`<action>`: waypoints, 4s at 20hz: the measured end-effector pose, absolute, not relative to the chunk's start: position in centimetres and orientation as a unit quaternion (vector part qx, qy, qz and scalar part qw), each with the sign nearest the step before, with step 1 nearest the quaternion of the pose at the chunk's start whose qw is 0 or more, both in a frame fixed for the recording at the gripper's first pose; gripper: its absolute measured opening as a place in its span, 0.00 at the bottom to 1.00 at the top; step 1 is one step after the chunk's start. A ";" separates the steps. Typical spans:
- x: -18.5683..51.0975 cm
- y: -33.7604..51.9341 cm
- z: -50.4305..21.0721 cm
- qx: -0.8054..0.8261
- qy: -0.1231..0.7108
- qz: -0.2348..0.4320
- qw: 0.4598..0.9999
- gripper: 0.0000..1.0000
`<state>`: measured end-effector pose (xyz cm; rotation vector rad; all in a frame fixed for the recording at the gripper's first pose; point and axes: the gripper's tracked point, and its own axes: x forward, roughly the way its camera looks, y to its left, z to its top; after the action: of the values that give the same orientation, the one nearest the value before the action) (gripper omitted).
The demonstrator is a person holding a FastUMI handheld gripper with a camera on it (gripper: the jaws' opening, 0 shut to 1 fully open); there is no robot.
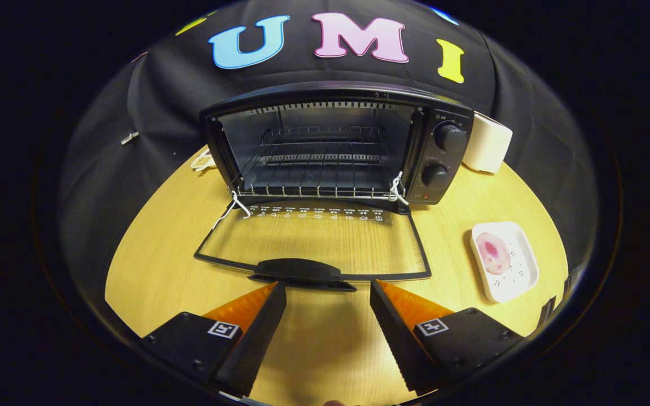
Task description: Open the toaster oven, put the food inside, and close the toaster oven door.
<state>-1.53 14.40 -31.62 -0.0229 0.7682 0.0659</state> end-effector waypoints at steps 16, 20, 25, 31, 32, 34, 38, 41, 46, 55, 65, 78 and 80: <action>-1.1 -1.7 -21.9 -0.017 0.328 0.036 0.944 0.98; -0.3 -7.0 -21.6 -0.003 0.339 0.021 0.941 0.98; 0.4 -12.5 -20.9 0.000 0.334 0.010 0.942 0.98; 0.6 -16.9 -22.8 -0.016 0.364 0.020 0.931 0.99; 0.6 -17.2 -23.3 -0.016 0.373 0.026 0.927 0.99; 0.4 -18.0 -24.7 -0.011 0.397 0.033 0.917 0.99; 0.8 -19.2 -27.5 -0.009 0.443 0.050 0.895 0.99; 0.8 -20.0 -30.4 -0.008 0.482 0.060 0.874 0.99; 0.5 -21.6 -33.9 -0.008 0.523 0.058 0.850 1.00; 1.0 -23.0 -35.5 -0.005 0.540 0.039 0.841 0.65; 0.9 -22.0 -36.0 0.072 0.563 0.051 0.822 0.08; -0.8 -19.9 -33.8 0.173 0.549 0.042 0.817 0.05; -1.1 -19.2 -33.2 0.190 0.544 0.039 0.816 0.05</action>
<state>-1.07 -19.18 -33.16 0.4046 1.1600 0.0822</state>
